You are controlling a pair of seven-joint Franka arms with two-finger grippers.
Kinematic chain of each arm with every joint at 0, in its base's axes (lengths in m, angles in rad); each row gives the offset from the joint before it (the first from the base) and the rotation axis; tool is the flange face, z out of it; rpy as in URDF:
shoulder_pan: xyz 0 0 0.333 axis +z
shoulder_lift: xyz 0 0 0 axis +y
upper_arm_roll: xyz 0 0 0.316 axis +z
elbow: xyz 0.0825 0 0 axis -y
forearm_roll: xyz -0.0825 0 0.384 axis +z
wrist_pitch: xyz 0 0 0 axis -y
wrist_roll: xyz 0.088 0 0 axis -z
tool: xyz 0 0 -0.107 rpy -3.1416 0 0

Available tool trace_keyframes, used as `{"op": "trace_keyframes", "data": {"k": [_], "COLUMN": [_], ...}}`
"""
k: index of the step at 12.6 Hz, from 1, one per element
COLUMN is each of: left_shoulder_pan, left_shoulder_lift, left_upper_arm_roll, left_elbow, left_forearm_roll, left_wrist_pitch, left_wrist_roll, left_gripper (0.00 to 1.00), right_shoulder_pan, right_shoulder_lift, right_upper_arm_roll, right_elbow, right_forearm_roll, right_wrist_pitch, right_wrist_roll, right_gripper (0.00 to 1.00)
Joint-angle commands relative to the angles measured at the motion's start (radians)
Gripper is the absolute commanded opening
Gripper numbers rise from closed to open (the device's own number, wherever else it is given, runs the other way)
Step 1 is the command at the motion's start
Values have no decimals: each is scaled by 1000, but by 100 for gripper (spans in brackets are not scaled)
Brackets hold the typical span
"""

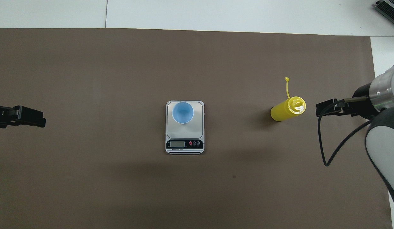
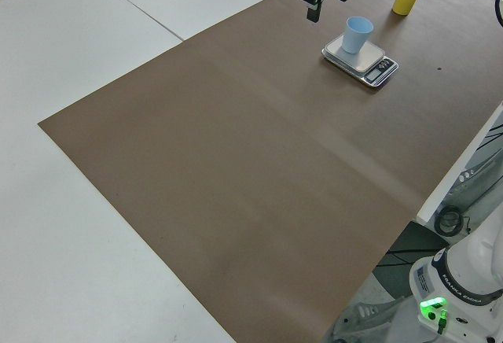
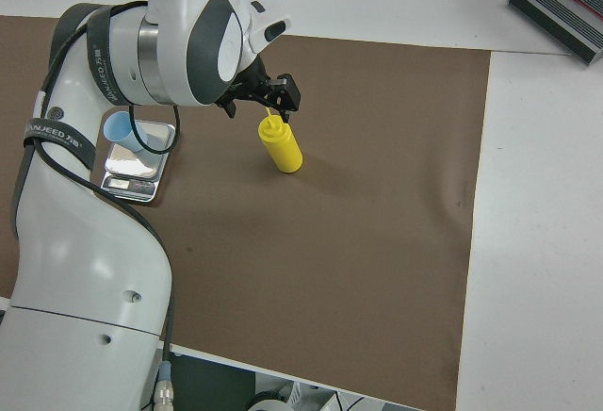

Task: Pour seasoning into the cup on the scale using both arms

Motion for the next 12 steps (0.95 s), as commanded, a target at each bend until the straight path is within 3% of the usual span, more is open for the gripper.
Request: {"op": "trace_keyframes", "data": {"k": [1, 6, 12], "left_shoulder_pan": [-9, -9, -9], "left_shoulder_lift": [-35, -38, -38], "left_upper_arm_roll": [7, 7, 5], "left_elbow": [-46, -50, -50], "left_forearm_roll": [-8, -8, -8], "left_wrist_pitch": [23, 23, 23], "left_wrist_roll": [8, 17, 17], "left_gripper": [100, 100, 100], "right_shoulder_pan": [3, 14, 4], "right_shoulder_lift": [6, 3, 0], "right_upper_arm_roll": [-7, 4, 3], "right_elbow": [11, 19, 22], "right_forearm_roll": [-26, -104, -77], "right_wrist_pitch": [-8, -31, -40], "right_wrist_roll": [17, 12, 15], "right_gripper": [100, 100, 100]}}
